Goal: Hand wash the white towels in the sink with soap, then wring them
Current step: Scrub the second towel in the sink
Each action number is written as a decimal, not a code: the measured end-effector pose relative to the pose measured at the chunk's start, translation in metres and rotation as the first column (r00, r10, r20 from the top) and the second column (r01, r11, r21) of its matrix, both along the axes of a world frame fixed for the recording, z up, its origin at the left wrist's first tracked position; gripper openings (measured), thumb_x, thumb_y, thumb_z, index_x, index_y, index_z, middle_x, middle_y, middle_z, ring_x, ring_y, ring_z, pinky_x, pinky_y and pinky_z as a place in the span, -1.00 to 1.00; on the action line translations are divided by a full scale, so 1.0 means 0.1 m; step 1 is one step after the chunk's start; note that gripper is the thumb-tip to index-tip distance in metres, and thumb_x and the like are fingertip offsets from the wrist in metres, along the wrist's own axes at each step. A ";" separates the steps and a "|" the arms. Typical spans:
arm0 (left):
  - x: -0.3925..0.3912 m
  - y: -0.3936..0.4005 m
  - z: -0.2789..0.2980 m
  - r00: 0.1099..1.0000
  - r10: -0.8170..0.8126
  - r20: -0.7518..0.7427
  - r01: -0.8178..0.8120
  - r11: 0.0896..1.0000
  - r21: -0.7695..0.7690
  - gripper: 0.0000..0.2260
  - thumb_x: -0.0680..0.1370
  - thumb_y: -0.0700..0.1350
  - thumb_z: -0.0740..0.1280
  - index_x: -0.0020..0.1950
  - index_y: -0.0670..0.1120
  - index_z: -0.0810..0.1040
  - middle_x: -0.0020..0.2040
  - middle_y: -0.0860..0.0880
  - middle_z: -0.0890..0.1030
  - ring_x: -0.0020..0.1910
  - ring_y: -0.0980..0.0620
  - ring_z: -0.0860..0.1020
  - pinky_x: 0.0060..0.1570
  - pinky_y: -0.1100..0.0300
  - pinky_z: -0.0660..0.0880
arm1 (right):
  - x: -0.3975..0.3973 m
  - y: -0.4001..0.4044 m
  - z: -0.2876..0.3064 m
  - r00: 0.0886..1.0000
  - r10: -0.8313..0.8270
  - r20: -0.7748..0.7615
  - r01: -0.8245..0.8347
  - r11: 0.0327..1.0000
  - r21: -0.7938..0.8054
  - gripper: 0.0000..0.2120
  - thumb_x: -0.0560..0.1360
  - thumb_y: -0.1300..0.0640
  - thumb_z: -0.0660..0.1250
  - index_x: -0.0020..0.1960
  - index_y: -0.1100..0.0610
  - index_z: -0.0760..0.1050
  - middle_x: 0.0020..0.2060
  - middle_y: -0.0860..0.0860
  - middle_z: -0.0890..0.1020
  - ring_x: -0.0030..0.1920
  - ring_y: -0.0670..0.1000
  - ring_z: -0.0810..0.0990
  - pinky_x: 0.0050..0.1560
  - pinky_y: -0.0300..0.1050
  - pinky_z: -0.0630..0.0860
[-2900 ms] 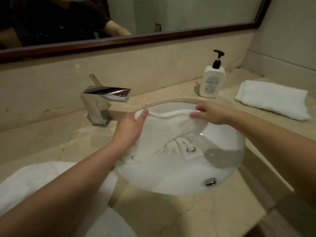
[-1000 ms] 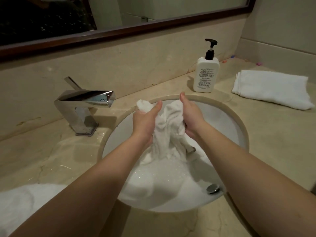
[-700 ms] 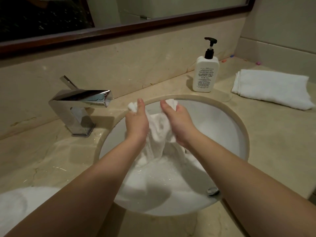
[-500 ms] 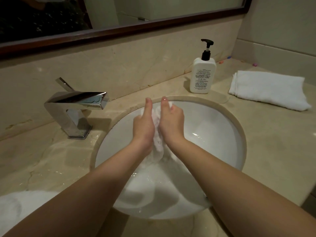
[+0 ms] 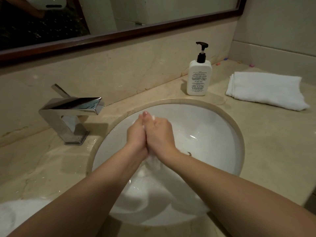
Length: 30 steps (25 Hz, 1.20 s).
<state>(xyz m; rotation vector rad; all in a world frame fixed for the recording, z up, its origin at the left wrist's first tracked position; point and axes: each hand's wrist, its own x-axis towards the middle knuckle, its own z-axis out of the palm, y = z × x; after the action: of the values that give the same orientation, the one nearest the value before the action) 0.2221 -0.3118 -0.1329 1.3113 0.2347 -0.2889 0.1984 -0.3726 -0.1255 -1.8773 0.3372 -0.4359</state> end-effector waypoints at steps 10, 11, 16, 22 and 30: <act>-0.09 -0.08 0.06 0.991 -0.127 0.051 0.122 0.989 0.083 -0.63 0.69 0.15 0.18 0.07 -0.09 0.65 -0.15 -0.09 0.74 -0.14 -0.06 0.73 -0.15 0.11 0.59 | 0.02 -0.17 0.01 0.994 -0.104 0.044 0.105 0.994 -0.011 -0.44 0.69 -0.04 0.16 -0.48 0.06 0.28 -0.51 0.05 0.44 -0.40 0.07 0.42 -0.29 -0.05 0.29; -0.08 -0.08 0.05 0.988 -0.144 0.056 0.136 0.983 0.126 -0.63 0.69 0.17 0.18 0.11 -0.06 0.63 -0.10 -0.10 0.74 -0.10 -0.07 0.73 -0.09 0.08 0.60 | 0.03 -0.25 0.01 0.996 -0.088 0.030 0.088 0.996 0.015 -0.44 0.68 -0.05 0.17 -0.47 0.08 0.28 -0.52 0.01 0.41 -0.41 0.05 0.40 -0.29 -0.05 0.30; 0.18 0.29 0.10 0.960 -0.268 0.087 0.258 0.960 0.107 -0.67 0.58 0.09 0.41 0.11 -0.18 0.62 -0.03 -0.17 0.73 -0.05 -0.12 0.72 0.03 -0.01 0.63 | 0.05 -0.56 -0.01 0.960 0.211 -0.183 -0.248 0.947 -0.205 -0.64 0.53 -0.18 0.37 -0.13 0.10 0.41 -0.21 -0.03 0.50 -0.18 0.00 0.49 -0.19 -0.08 0.36; 0.18 0.50 0.15 0.839 -0.467 0.278 0.116 0.654 0.748 -0.88 0.64 -0.16 0.35 0.16 -0.13 0.53 0.00 0.01 0.63 -0.08 0.14 0.59 -0.07 0.39 0.49 | -0.06 -0.92 0.04 0.831 0.380 -0.407 -0.457 0.883 -0.109 -0.44 0.45 0.14 0.52 0.29 0.15 0.27 0.01 -0.06 0.51 -0.03 -0.09 0.53 -0.19 -0.22 0.47; 0.28 0.45 0.04 0.866 -0.493 0.085 0.411 0.798 0.441 -0.71 0.47 -0.04 0.54 0.09 -0.16 0.62 -0.01 -0.14 0.73 0.01 -0.11 0.71 0.10 -0.04 0.63 | 0.00 -0.99 -0.09 0.953 0.289 -0.088 -0.300 0.941 -0.157 -0.95 0.58 0.20 0.33 0.02 0.13 0.57 -0.13 -0.03 0.64 -0.08 -0.01 0.60 -0.09 -0.17 0.49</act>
<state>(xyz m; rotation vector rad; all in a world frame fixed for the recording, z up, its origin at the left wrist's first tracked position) 0.2505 -0.2664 -0.1286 1.8033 -0.2133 -0.5361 0.1983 -0.4719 -0.1341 -2.0705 0.0582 -0.2052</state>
